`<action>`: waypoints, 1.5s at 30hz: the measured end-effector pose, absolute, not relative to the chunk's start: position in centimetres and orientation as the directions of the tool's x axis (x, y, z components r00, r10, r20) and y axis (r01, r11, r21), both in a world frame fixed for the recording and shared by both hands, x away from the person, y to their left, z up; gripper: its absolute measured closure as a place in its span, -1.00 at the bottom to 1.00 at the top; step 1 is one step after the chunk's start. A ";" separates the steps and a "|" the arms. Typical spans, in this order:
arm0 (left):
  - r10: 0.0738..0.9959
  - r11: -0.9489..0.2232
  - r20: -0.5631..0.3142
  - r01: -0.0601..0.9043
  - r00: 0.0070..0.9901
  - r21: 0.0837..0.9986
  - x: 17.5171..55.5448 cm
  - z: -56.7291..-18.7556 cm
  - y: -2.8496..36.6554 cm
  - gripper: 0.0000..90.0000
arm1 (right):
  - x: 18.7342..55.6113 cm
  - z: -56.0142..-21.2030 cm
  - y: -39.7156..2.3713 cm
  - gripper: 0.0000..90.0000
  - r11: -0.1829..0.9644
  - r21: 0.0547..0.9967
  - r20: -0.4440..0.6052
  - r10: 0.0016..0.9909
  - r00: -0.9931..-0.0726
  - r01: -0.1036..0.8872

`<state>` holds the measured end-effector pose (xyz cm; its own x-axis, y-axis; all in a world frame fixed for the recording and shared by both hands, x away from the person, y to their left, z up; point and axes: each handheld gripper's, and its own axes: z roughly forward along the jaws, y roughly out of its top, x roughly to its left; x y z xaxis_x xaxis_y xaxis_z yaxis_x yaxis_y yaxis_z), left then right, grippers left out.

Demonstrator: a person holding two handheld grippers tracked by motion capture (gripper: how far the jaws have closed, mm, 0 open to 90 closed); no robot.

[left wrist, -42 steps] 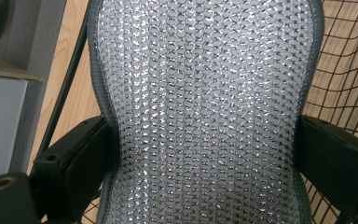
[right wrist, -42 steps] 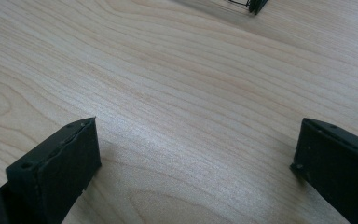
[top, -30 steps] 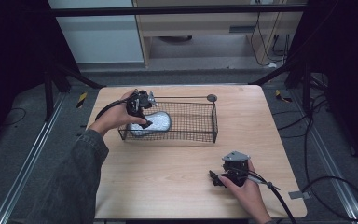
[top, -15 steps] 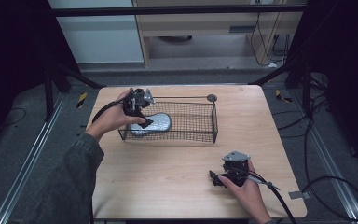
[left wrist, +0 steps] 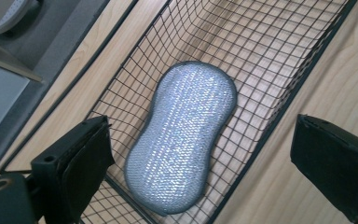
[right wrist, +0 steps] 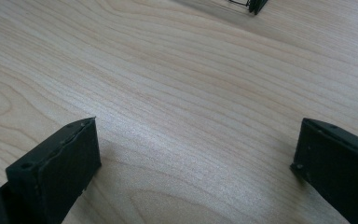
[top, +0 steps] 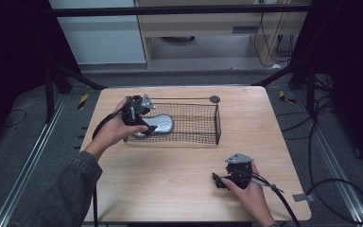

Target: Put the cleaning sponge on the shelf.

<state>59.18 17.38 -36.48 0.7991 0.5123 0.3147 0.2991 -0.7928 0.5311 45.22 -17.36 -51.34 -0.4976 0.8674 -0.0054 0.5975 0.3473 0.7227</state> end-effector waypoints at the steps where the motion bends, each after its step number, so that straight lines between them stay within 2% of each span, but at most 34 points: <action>1: 0.524 -0.781 0.305 0.306 0.795 0.544 59.0 -36.5 17.4 -0.89 | 45.2 -51.3 -17.4 -0.99 0.347 0.723 -0.006 0.867 -0.498 0.598; 11: 0.598 -0.708 0.270 0.340 0.755 0.619 56.9 -36.4 17.4 -0.91 | 45.2 -51.3 -17.4 -0.99 0.347 0.723 -0.006 0.868 -0.497 0.598; 27: 0.652 -0.649 0.228 0.377 0.723 0.661 52.6 -38.0 18.1 -0.91 | 45.2 -51.3 -17.4 -0.99 0.346 0.723 -0.006 0.868 -0.496 0.598; 38: 0.681 -0.603 0.178 0.406 0.710 0.687 49.0 -40.6 19.7 -0.91 | 45.2 -51.3 -17.3 -0.99 0.345 0.723 -0.006 0.869 -0.494 0.599; 45: 0.716 -0.587 0.151 0.471 0.681 0.659 47.9 -44.4 21.4 -0.91 | 45.2 -51.3 -17.3 -0.99 0.345 0.723 -0.005 0.869 -0.494 0.599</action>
